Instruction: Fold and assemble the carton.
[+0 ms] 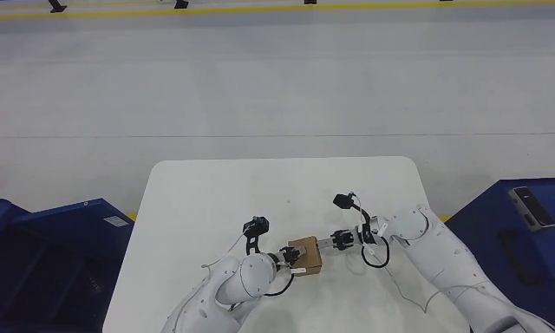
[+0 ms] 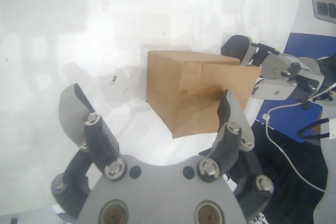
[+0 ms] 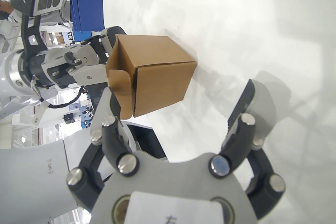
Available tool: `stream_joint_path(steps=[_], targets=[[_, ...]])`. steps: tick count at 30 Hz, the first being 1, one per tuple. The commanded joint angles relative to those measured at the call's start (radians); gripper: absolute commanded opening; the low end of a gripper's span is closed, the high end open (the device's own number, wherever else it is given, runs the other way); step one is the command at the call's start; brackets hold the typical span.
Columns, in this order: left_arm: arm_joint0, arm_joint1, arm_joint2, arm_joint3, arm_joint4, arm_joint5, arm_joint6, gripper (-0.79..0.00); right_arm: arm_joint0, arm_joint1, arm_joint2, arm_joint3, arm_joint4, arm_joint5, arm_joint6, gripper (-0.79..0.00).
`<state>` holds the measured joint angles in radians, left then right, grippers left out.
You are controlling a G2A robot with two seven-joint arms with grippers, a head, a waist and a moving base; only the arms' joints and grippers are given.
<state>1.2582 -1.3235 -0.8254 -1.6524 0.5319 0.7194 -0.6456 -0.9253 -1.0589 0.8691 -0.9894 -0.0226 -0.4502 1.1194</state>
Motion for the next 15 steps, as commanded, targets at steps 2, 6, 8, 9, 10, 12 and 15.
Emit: stream_joint_path(steps=[2, 6, 8, 9, 10, 12, 15], targets=[[0.0, -0.001, -0.001, 0.0, -0.001, -0.002, 0.001, 0.0, 0.004, -0.003, -0.005, 0.004, -0.001, -0.003, -0.002, 0.0], [-0.001, -0.002, 0.0, 0.001, -0.003, 0.0, -0.001, 0.0, 0.009, -0.005, -0.009, 0.012, -0.001, -0.005, -0.003, 0.0], [-0.002, -0.004, 0.002, 0.003, -0.004, -0.001, -0.003, 0.0, 0.012, -0.006, -0.011, 0.014, -0.005, -0.009, -0.006, 0.0], [-0.004, -0.004, 0.004, 0.005, -0.005, -0.002, -0.004, 0.0, 0.013, -0.007, -0.011, 0.014, -0.006, -0.013, -0.009, 0.0], [-0.005, -0.005, 0.004, 0.007, -0.005, -0.002, -0.004, 0.0, 0.013, -0.007, -0.011, 0.014, -0.005, -0.015, -0.009, 0.0], [-0.006, -0.006, 0.005, 0.008, -0.005, -0.004, -0.003, 0.0, 0.013, -0.008, -0.011, 0.012, -0.004, -0.017, -0.012, 0.0], [-0.006, -0.007, 0.003, 0.01, -0.008, -0.005, -0.002, 0.0, 0.012, -0.008, -0.013, 0.004, -0.007, -0.018, -0.012, 0.0]])
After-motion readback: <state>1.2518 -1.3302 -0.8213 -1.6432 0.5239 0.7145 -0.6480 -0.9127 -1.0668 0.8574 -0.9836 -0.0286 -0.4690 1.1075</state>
